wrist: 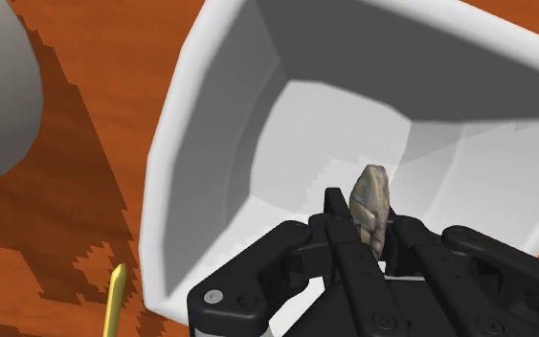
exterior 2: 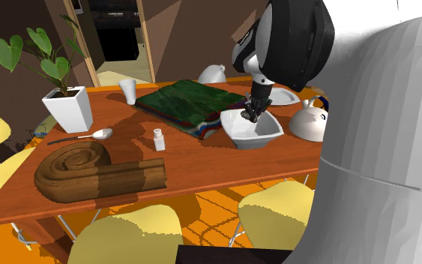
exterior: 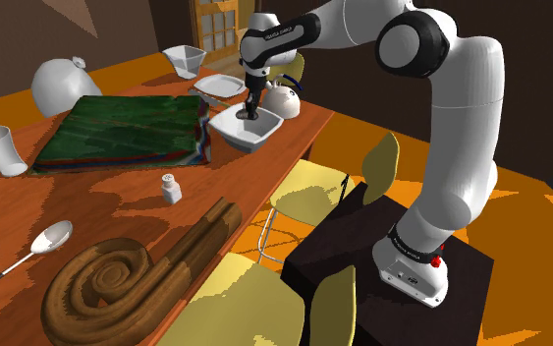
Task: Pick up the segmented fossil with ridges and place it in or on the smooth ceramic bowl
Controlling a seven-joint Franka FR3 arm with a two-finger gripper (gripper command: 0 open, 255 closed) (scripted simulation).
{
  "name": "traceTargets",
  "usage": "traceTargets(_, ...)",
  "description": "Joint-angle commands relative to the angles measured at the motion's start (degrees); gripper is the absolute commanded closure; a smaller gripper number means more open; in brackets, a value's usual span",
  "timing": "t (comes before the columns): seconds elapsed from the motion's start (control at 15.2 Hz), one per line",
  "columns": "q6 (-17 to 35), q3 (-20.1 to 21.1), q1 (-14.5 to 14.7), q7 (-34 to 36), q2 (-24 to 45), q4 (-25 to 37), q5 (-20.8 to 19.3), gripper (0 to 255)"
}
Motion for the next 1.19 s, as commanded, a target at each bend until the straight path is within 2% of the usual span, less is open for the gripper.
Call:
traceTargets(0.0,0.0,0.0,0.0,0.0,0.0,0.0,0.0,255)
traceTargets(0.07,0.0,0.0,0.0,0.0,0.0,0.0,0.0,0)
traceTargets(0.4,0.0,0.0,0.0,0.0,0.0,0.0,0.0,0)
traceTargets(0.66,-6.1,-0.1,-0.3,0.1,-2.4,3.7,-0.1,0)
traceTargets(1.12,-6.1,-0.1,-0.3,0.1,-2.4,3.7,-0.1,0)
